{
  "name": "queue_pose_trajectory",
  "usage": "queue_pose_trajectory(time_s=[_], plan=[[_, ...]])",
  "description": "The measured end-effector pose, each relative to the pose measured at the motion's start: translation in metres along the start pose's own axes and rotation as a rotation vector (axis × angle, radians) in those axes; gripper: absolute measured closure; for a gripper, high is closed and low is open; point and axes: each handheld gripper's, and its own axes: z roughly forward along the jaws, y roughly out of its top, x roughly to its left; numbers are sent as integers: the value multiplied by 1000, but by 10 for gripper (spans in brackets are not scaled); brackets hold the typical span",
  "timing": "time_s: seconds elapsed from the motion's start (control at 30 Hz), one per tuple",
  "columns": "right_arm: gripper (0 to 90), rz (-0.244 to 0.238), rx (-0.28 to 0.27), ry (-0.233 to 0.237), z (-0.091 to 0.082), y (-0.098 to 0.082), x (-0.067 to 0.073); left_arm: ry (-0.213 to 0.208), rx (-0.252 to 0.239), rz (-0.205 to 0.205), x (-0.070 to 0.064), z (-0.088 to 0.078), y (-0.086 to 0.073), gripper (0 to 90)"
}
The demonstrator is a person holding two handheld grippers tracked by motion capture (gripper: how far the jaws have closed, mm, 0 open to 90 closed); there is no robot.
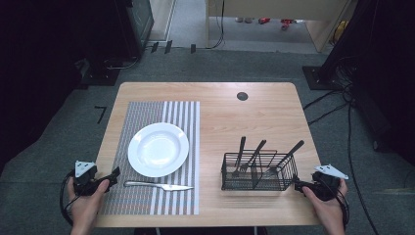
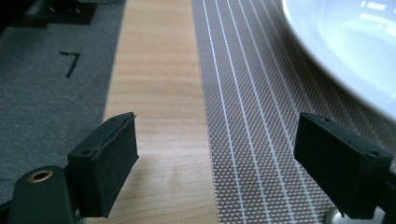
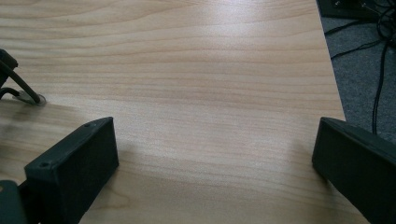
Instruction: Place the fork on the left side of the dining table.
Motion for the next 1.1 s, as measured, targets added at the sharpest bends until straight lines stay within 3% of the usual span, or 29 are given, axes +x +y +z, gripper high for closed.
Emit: queue_pose_trajectory(time_s=[0.1,0.13,0.2,0.3,0.7,1.1], plan=[[2,0,0,0,0,0,0,-16,-31,-10,-3,-8,5,132],[2,0,0,0,0,0,0,-49,-57,-19,-8,-14,10,123],[2,0,0,0,0,0,0,-69,-83,-19,-14,-20,15,119],[2,-1,-1,0,0,0,0,-61,-115,-25,-22,-28,20,113],[2,-2,2,2,0,0,1,-126,-159,-37,-44,-49,47,109],[3,-3,-1,3,1,1,1,-236,-188,49,-94,-63,71,109]])
